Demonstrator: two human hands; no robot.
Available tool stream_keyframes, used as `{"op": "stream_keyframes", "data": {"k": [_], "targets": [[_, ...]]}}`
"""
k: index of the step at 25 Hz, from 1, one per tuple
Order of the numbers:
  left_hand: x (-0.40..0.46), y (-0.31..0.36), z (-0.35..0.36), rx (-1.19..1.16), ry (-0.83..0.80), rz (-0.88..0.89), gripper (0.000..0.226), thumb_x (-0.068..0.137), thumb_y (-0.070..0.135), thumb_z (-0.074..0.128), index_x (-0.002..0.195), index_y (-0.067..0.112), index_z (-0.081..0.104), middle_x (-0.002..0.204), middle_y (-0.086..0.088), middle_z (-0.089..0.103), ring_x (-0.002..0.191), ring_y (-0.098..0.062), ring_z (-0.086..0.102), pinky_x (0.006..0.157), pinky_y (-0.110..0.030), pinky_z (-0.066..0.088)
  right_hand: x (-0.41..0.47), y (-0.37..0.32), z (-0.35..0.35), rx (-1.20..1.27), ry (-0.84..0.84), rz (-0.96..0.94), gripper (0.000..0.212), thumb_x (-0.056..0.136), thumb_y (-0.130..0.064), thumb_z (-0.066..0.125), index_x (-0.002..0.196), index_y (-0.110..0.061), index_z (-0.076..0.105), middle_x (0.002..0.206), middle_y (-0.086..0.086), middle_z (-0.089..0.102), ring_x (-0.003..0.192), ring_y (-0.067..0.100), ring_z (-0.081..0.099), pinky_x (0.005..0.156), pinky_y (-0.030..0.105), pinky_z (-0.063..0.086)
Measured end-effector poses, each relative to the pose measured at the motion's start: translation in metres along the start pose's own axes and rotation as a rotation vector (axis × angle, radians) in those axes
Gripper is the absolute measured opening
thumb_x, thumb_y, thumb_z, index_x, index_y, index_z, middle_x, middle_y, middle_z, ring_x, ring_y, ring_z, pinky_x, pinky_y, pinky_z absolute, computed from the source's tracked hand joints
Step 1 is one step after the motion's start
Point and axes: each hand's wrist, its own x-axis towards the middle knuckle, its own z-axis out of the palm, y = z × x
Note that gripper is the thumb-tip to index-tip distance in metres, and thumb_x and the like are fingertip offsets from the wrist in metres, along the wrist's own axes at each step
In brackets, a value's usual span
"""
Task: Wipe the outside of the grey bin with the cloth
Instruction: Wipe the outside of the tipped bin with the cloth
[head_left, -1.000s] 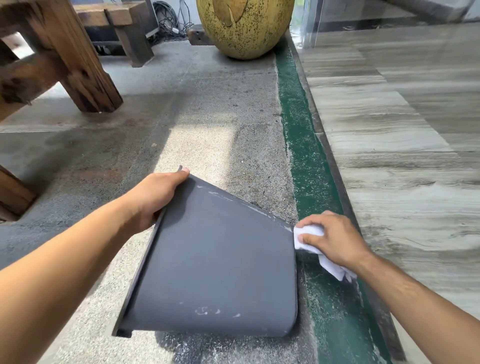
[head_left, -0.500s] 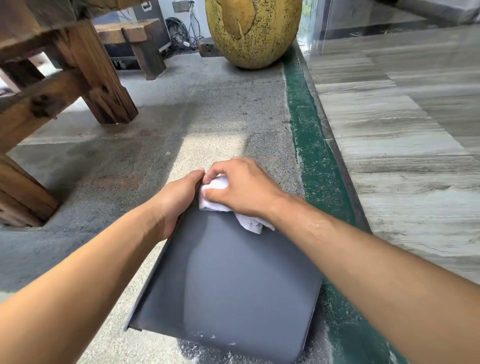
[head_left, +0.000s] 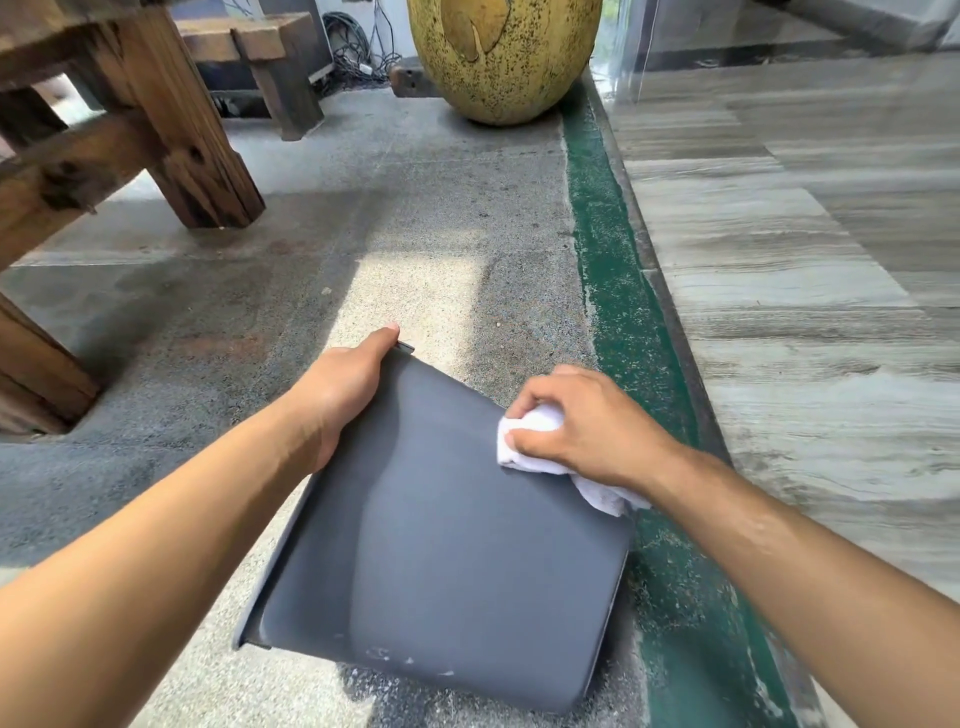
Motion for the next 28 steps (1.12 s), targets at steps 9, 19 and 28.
{"op": "stream_keyframes", "data": {"k": [9, 19, 28], "targets": [[0.004, -0.009, -0.014, -0.040, 0.033, -0.009, 0.053, 0.087, 0.064, 0.061, 0.096, 0.014, 0.076, 0.093, -0.013, 0.080, 0.086, -0.036, 0.076, 0.085, -0.047, 0.060, -0.065, 0.090, -0.009, 0.051, -0.029, 0.240, 0.014, 0.076, -0.041, 0.084, 0.087, -0.042, 0.075, 0.098, -0.009, 0.064, 0.090, 0.006, 0.064, 0.085, 0.032, 0.052], [-0.007, -0.001, -0.030, -0.061, 0.060, 0.232, 0.050, 0.092, 0.053, 0.060, 0.079, 0.008, 0.077, 0.078, -0.013, 0.078, 0.070, -0.029, 0.071, 0.072, -0.038, 0.054, -0.042, 0.071, -0.018, 0.214, 0.344, 0.320, 0.015, 0.078, -0.041, 0.081, 0.091, -0.046, 0.075, 0.098, -0.013, 0.073, 0.086, 0.006, 0.071, 0.077, 0.036, 0.060], [-0.015, 0.005, -0.043, -0.161, -0.108, 0.266, 0.048, 0.089, 0.050, 0.055, 0.062, 0.013, 0.070, 0.058, -0.008, 0.065, 0.047, -0.024, 0.055, 0.044, -0.020, 0.041, 0.028, -0.057, -0.039, 0.505, 0.323, -0.042, 0.021, 0.072, -0.044, 0.080, 0.090, -0.035, 0.079, 0.087, -0.006, 0.079, 0.079, 0.016, 0.077, 0.076, 0.045, 0.064]]}}
